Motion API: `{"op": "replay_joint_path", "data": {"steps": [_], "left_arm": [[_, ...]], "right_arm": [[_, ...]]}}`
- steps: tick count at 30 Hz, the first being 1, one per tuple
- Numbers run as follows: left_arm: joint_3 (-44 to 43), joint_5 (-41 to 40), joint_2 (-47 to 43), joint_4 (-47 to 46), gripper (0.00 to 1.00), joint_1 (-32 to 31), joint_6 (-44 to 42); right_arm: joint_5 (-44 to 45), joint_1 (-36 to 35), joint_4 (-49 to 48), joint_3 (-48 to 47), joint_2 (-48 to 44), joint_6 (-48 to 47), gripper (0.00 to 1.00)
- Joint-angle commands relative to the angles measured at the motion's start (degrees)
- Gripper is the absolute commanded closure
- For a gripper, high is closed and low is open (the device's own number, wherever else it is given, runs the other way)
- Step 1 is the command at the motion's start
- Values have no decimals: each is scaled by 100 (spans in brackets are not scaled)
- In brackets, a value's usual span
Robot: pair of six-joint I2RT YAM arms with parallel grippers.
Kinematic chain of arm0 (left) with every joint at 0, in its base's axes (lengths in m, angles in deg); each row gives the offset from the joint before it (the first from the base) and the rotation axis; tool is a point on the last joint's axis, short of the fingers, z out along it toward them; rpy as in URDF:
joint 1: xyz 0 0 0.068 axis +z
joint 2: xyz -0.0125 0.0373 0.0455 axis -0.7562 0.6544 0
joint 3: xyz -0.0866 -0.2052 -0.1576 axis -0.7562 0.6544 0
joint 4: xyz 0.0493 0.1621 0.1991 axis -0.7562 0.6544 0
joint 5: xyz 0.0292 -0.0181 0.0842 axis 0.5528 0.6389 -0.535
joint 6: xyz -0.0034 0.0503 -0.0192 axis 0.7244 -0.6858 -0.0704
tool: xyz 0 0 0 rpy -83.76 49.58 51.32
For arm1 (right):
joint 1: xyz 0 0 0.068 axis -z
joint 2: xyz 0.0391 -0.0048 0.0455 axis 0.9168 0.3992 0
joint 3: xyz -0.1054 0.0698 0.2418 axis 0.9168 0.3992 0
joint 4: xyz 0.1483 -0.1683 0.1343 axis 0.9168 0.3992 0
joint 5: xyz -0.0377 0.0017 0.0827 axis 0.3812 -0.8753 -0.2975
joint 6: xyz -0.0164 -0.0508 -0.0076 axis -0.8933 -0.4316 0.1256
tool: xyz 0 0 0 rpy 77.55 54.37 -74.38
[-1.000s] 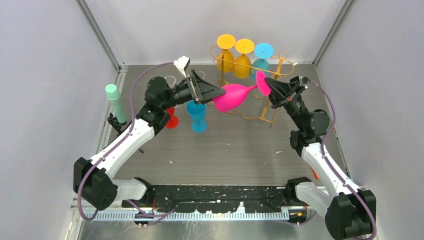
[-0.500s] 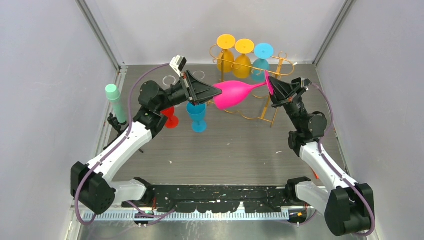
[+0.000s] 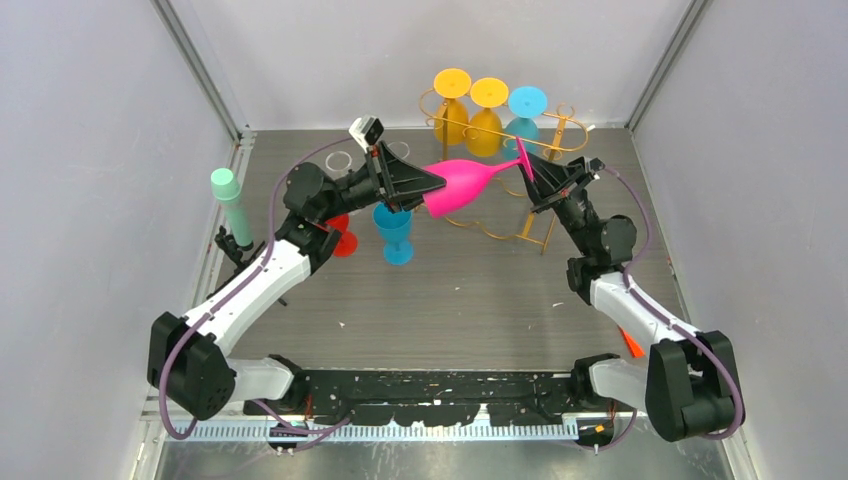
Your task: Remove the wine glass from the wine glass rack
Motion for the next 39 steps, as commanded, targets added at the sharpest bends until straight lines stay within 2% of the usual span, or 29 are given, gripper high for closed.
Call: {"op": "replay_joint_path", "data": {"steps": [1, 4, 6, 7, 8, 9, 10, 11, 13, 17, 22, 23, 24, 25, 27, 29, 32, 39], "left_arm": [[-78, 171, -94, -355, 83, -77, 52], [-85, 141, -133, -147, 98, -77, -147], [-109, 121, -183, 70, 100, -77, -382], [-132, 109, -218, 212, 100, -77, -542], [-177, 99, -264, 382, 100, -77, -752], [-221, 89, -304, 644, 100, -69, -1014], [-309, 88, -366, 1111, 100, -68, -1356], [-395, 84, -427, 1538, 100, -61, -1687], [-586, 87, -602, 2402, 100, -45, -2488], [-1046, 72, -866, 4549, 100, 11, -4354], [-1760, -489, -1049, 7545, 100, 18, -6557], [-1834, -650, -1085, 7967, 100, 20, -6877], [-1896, -798, -1103, 8331, 100, 17, -7131], [-1942, -946, -1111, 8652, 100, 13, -7411], [-1974, -1279, -1112, 9144, 100, 16, -7695], [-1952, -1590, -1080, 9546, 100, 11, -7890], [-1842, -2271, -982, 10070, 100, 11, -8020], [-1756, -3510, -585, 10786, 100, 11, -7996]], "right_arm": [[-680, -149, -232, 40, 213, -328, 100], [-653, -150, -298, 36, 244, -317, 100], [-641, -150, -301, 30, 242, -335, 100], [-647, -150, -296, 29, 235, -348, 96], [-648, -150, -296, 33, 232, -373, 91], [-637, -150, -289, 35, 214, -397, 76], [-628, -150, -248, 48, 200, -464, 68], [-630, -150, -217, 53, 169, -513, 55], [-610, -150, -54, 73, 80, -767, 38], [-517, -150, 713, 106, -246, -1345, 25], [-319, -150, 2746, -67, -962, -2450, 23], [-221, -148, 3523, -200, -1065, -2876, 23], [-145, -144, 3928, -391, -1257, -3329, 23], [35, -148, 4816, -507, -1415, -3589, 23], [404, -150, 6000, -834, -1605, -4277, 23], [723, -150, 6821, -1088, -1724, -4752, 24], [976, -147, 7397, -1257, -1800, -5094, 25], [1018, -150, 7468, -1200, -1654, -5064, 27]]}}
